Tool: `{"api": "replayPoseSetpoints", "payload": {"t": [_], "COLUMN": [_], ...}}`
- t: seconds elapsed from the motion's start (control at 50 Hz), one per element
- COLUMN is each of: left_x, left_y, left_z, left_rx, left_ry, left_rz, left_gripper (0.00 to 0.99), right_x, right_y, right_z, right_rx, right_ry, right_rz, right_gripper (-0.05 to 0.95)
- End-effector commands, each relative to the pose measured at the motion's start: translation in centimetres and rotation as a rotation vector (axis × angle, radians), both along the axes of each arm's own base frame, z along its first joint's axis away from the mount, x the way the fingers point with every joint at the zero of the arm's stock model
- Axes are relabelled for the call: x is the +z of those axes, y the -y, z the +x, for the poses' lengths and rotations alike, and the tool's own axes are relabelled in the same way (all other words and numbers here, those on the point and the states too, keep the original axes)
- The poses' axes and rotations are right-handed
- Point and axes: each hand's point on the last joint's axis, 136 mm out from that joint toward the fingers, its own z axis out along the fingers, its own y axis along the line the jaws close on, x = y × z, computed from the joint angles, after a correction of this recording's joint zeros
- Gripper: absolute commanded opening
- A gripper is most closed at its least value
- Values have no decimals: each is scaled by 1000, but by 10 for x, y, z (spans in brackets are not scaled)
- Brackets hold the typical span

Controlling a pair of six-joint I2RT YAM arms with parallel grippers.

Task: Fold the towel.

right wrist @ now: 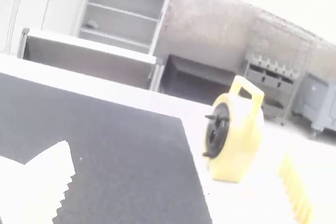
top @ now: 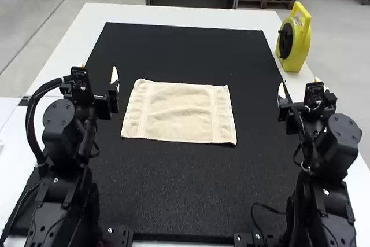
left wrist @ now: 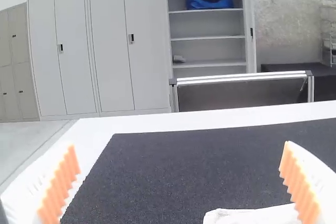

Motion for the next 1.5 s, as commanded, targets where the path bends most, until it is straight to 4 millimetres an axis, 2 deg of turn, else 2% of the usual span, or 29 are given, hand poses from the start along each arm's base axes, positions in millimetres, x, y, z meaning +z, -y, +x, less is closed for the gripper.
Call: {"api": "replayPoseSetpoints", "payload": {"t": [0.0,0.12,0.22,0.3,0.4,0.48,0.54,0.6,0.66,0.74,0.86,0.96,1.1,1.3,1.48], "left_x": [44,75,99,113,109,93,77,59,48,41,27,13,-5,-40,-55], "left_y": [-2,4,3,-2,-10,-21,-29,-32,-33,-32,-38,-45,-48,-48,-35], "left_z": [-13,-19,-15,-3,24,48,63,75,81,83,84,85,85,91,107], "left_rx": [13,-11,-8,19,58,112,156,172,180,177,200,214,204,174,58], "left_ry": [97,129,126,86,-17,-105,-170,-230,-266,-281,-296,-317,-364,-463,-515], "left_rz": [22,30,27,17,2,-8,-12,-10,-4,-3,-6,-5,-7,-13,-27], "left_gripper": [902,903,907,910,915,915,915,913,913,913,916,930,931,961,959], "right_x": [38,77,97,105,98,77,54,32,19,-2,-29,-38,-35,-36,-48], "right_y": [-8,-11,-5,9,28,43,51,57,61,58,40,21,-1,-11,-18], "right_z": [-10,-18,-12,3,28,49,63,74,83,95,112,119,121,121,117], "right_rx": [73,120,121,95,65,29,0,-33,-56,-75,-80,-58,-21,-26,13], "right_ry": [73,101,76,25,-84,-188,-258,-311,-334,-387,-472,-495,-495,-467,-500], "right_rz": [51,88,152,231,395,520,589,622,630,637,582,535,508,491,493], "right_gripper": [905,905,907,908,908,908,908,908,908,908,907,905,907,903,898]}}
